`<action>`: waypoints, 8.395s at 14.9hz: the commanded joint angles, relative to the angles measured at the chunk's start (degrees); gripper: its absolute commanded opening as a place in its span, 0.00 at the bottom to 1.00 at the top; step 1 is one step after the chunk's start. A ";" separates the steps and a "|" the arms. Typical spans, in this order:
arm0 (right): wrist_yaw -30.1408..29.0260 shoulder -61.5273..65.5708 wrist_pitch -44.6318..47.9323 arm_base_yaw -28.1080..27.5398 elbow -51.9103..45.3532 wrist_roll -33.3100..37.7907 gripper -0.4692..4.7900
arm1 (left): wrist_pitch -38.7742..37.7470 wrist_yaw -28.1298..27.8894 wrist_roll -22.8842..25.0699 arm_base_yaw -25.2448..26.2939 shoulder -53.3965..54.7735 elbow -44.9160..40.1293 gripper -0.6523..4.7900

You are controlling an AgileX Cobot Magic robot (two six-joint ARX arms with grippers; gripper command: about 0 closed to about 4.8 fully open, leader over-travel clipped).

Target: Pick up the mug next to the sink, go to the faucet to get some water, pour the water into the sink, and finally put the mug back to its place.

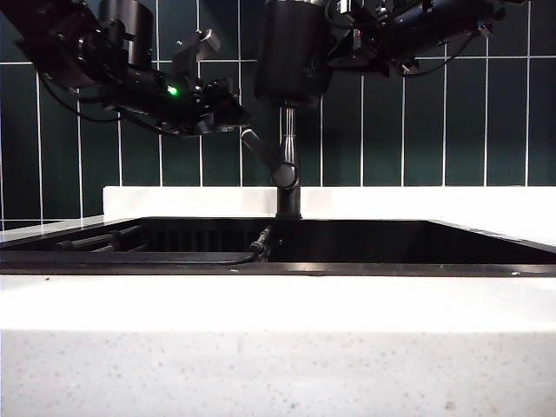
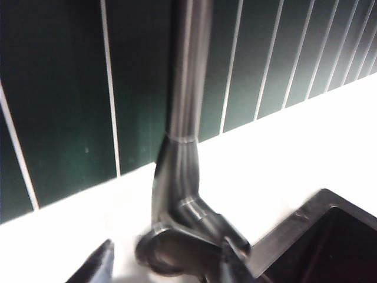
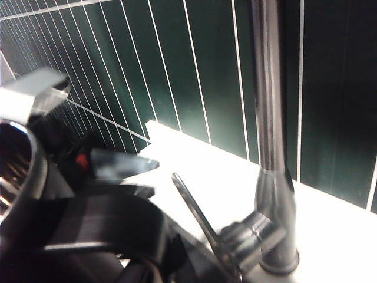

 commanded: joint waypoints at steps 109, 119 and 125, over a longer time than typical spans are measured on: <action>34.75 -1.53 -25.62 1.99 8.24 -50.14 0.13 | 1.38 -13.84 2.67 1.64 6.38 6.29 0.51; 37.16 -1.53 -23.19 2.01 8.28 -74.16 0.11 | -2.67 -13.79 2.47 1.55 6.38 6.27 0.51; 38.34 -1.57 -16.59 2.12 8.35 -82.34 0.11 | -3.37 -13.70 2.47 1.55 6.38 6.29 0.50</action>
